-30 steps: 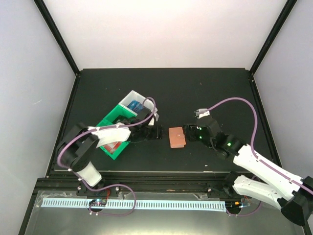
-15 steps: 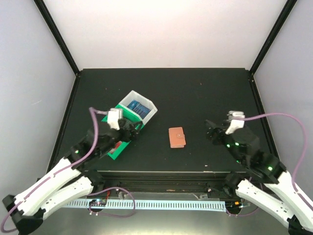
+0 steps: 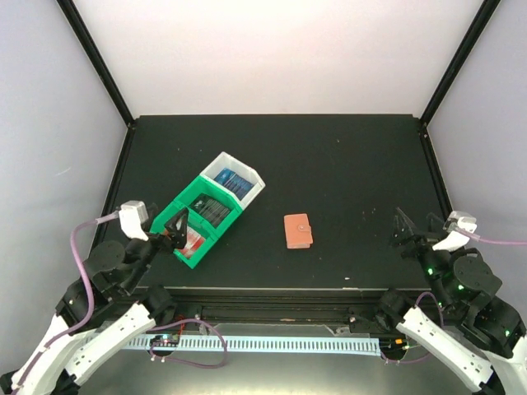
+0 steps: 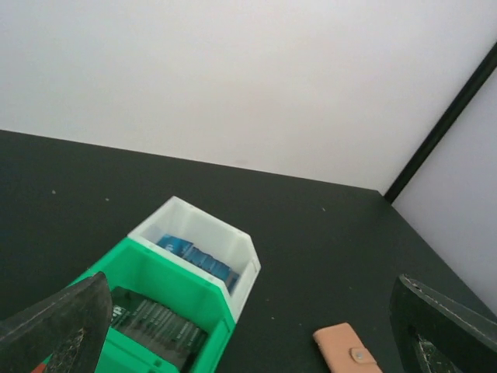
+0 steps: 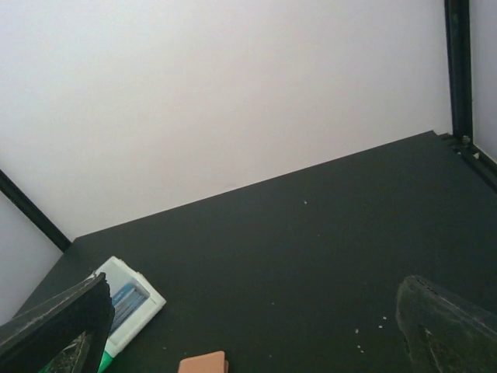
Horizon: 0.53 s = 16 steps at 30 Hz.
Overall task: Put the credit cards into the card holder
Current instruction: Reset both arms
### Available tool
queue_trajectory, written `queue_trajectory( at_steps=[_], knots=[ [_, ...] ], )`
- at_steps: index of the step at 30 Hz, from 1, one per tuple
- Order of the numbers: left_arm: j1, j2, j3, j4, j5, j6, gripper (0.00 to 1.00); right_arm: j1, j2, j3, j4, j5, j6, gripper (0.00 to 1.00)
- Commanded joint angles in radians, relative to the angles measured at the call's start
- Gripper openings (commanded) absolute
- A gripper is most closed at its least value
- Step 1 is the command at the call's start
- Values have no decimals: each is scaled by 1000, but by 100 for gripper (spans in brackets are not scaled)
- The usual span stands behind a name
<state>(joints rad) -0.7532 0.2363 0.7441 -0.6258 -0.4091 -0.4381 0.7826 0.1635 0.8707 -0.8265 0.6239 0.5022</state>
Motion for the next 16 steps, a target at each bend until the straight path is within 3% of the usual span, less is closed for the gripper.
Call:
queue_trajectory(
  at_steps=[1,16],
  knots=[
    [-2,-37,66,-105,-76,50,99,-4,-28,10,-55,60,-17,100],
    [-1,-35,78,-105,-65,50,99,-4,-24,-15,-35,42,0,100]
  ],
)
